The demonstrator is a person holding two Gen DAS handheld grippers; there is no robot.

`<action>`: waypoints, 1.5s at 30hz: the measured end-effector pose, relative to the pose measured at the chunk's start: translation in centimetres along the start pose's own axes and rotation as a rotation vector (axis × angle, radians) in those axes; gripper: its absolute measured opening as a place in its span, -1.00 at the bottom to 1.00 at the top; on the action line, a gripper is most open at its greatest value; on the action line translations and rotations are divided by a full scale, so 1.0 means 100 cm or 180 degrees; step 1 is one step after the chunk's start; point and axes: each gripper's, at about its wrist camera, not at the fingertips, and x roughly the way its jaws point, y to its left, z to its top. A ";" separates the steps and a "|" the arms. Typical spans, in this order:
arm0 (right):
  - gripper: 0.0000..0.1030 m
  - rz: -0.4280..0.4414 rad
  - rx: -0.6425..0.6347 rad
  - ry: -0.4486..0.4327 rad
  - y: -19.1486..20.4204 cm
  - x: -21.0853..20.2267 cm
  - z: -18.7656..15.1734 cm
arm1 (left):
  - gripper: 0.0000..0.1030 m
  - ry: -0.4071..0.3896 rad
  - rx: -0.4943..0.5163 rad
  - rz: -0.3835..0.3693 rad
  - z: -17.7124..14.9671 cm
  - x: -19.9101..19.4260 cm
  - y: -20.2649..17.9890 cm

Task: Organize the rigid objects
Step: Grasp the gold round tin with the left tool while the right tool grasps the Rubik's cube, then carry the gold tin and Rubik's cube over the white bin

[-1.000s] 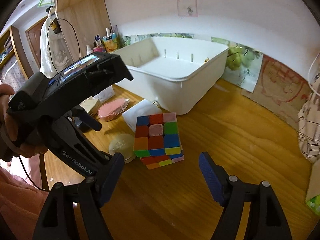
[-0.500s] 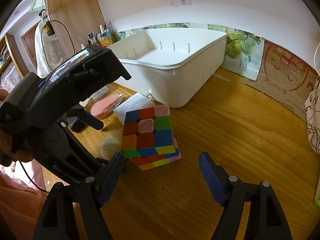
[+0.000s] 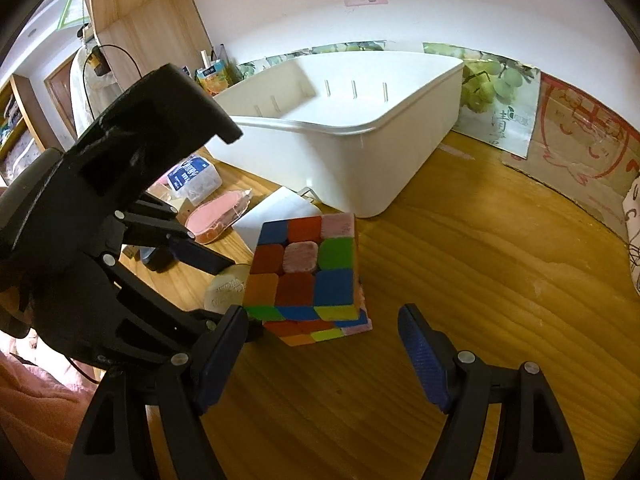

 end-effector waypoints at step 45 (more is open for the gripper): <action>0.14 -0.0461 0.0113 -0.0111 0.055 -0.034 0.008 | 0.14 -0.0517 -0.1099 0.0314 -0.126 -0.083 0.076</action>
